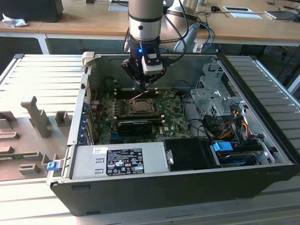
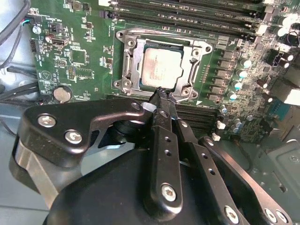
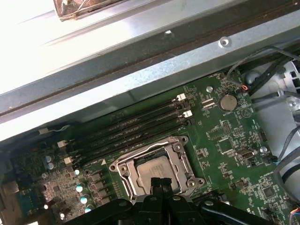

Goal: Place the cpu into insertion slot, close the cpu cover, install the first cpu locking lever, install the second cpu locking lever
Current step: 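Install the first cpu locking lever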

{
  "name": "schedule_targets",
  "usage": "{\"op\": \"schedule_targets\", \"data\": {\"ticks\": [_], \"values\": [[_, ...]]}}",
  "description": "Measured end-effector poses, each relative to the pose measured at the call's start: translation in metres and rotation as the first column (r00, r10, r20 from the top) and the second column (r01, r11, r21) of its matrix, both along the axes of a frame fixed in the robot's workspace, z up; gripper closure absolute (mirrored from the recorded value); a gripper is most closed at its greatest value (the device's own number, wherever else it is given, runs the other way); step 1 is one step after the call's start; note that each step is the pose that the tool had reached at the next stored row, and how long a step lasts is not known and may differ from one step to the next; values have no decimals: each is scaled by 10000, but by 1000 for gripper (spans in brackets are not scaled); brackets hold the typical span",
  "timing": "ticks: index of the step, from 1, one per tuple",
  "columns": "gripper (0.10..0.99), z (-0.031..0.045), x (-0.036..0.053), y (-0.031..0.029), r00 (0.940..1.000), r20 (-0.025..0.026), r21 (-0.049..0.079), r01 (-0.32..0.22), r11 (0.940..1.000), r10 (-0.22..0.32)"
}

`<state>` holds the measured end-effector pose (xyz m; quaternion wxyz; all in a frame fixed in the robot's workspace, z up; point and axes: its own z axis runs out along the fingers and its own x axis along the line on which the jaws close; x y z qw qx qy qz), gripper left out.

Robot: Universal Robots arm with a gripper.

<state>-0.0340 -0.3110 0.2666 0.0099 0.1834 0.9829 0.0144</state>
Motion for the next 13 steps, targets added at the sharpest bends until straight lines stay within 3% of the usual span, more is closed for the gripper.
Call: {"op": "schedule_targets", "data": {"ticks": [6,9,10,11,12,13], "values": [[980,0,-1,0,9993,2,0,-372,9993,372],[980,-4,-2,0,9968,23,0,-805,9968,805],[980,-16,-1,0,9896,74,-5,-1436,9896,1436],[980,-25,-2,0,9786,96,-12,-2056,9786,2056],[980,-28,-2,0,9676,96,-11,-2522,9677,2522],[980,-29,-2,0,9623,97,-11,-2718,9623,2718]]}}
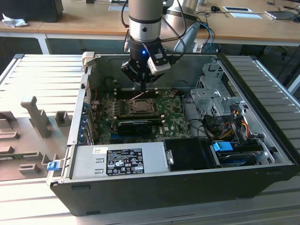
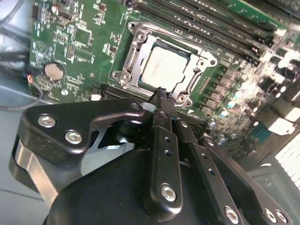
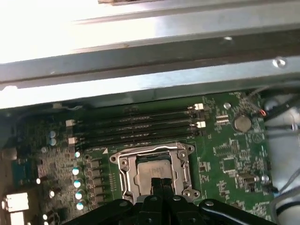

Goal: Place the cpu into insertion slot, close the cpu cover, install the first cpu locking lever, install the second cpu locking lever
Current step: 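Install the first cpu locking lever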

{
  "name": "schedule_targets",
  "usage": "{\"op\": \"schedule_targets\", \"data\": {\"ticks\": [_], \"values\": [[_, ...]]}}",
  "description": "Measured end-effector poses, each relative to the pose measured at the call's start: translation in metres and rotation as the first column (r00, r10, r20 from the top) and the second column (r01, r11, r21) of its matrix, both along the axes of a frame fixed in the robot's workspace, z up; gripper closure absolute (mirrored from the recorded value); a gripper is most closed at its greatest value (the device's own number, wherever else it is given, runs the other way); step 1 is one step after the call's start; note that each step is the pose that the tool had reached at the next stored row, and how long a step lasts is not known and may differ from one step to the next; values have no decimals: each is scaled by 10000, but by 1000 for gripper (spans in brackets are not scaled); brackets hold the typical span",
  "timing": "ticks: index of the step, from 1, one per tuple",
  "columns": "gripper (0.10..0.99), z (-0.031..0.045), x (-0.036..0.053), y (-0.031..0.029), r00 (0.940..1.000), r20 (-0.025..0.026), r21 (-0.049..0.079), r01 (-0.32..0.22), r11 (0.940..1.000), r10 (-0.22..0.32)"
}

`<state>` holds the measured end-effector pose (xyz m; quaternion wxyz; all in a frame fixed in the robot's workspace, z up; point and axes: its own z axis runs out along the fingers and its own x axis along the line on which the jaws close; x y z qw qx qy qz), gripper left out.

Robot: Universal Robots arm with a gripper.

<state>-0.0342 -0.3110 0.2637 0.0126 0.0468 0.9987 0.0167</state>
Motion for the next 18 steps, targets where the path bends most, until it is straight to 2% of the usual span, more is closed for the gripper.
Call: {"op": "schedule_targets", "data": {"ticks": [3,5,7,8,9,10,11,13,16,17,18], "values": [[980,-9,0,1,9974,2,4,-718,9974,718],[980,-39,-2,0,9928,0,1,-1199,9928,1199],[980,-82,-21,-9,9886,33,101,-1505,9886,1505],[980,-86,-22,-9,9816,52,94,-1910,9815,1910],[980,-95,-22,-9,9720,57,97,-2352,9719,2351],[980,-100,-28,-9,9678,80,152,-2515,9677,2514],[980,-101,-36,-9,9673,129,261,-2534,9670,2531],[980,-104,-40,-9,9658,186,426,-2593,9649,2587],[980,-130,-40,7,9651,199,453,-2616,9641,2610],[980,-150,-39,15,9669,203,458,-2549,9659,2542],[980,-168,-40,17,9716,202,463,-2365,9705,2358]]}}
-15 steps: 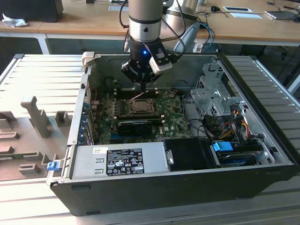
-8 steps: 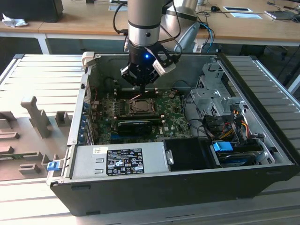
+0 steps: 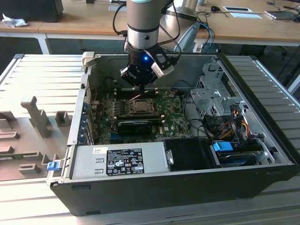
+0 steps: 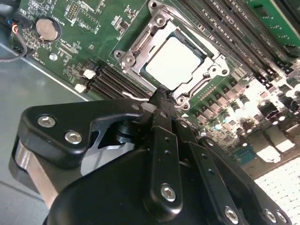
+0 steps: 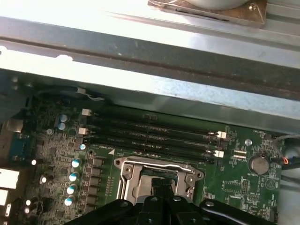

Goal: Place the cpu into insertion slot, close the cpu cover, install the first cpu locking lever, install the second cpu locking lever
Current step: 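Install the first cpu locking lever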

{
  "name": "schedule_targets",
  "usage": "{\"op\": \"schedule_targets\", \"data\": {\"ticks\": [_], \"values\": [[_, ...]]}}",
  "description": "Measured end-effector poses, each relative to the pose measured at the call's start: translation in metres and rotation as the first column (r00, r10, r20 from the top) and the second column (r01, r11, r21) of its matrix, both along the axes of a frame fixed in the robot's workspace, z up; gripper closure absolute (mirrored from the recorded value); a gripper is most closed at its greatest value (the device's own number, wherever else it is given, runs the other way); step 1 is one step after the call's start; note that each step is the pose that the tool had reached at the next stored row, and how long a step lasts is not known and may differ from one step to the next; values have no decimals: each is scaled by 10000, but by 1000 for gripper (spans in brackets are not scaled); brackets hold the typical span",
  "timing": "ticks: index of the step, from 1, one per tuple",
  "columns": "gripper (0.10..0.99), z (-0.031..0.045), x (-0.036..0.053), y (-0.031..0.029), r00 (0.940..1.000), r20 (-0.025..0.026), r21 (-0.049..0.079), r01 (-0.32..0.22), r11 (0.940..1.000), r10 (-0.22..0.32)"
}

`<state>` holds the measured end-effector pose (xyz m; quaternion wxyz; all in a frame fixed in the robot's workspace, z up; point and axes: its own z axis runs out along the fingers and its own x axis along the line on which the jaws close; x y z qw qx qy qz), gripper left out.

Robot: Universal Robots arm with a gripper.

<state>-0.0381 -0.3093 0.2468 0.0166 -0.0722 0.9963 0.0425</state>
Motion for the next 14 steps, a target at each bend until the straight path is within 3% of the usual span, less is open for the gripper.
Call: {"op": "schedule_targets", "data": {"ticks": [4,7,14], "values": [[980,-35,0,9,10000,2,30,39,10000,-39],[980,-74,0,9,10000,54,37,38,10000,-39],[980,-107,1,49,10000,66,68,40,10000,-41]]}}
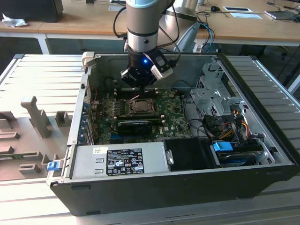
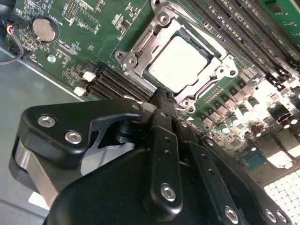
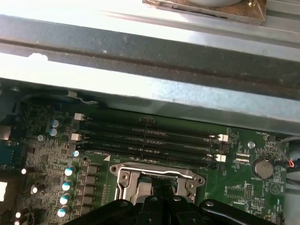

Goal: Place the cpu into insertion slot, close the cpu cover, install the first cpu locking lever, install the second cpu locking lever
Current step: 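Install the first cpu locking lever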

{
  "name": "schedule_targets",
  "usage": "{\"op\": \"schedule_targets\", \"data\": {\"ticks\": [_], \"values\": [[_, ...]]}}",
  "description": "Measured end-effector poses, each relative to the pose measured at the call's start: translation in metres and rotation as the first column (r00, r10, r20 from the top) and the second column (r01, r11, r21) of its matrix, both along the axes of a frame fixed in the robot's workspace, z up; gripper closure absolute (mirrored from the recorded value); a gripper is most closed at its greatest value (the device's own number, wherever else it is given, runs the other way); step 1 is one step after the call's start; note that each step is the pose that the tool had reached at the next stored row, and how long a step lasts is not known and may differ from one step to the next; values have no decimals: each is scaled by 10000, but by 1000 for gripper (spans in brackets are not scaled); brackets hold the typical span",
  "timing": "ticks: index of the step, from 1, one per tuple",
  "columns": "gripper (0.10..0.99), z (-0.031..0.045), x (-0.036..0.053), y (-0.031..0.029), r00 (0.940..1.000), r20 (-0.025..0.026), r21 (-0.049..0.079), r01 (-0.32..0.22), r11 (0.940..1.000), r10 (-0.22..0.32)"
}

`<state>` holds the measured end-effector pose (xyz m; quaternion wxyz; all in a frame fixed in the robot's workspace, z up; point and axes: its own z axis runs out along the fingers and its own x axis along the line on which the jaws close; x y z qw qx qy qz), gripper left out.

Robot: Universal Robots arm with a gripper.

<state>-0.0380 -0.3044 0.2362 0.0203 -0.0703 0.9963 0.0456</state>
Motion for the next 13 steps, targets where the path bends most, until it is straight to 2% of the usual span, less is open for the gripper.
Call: {"op": "schedule_targets", "data": {"ticks": [3,7,9,11,13], "values": [[980,-12,0,64,10000,8,50,6,10000,-6],[980,-35,0,88,9998,7,58,197,9998,-197],[980,-43,0,111,9998,7,75,217,9997,-218],[980,-57,2,160,9998,7,114,218,9997,-218],[980,-67,12,172,9997,7,117,228,9997,-228]]}}
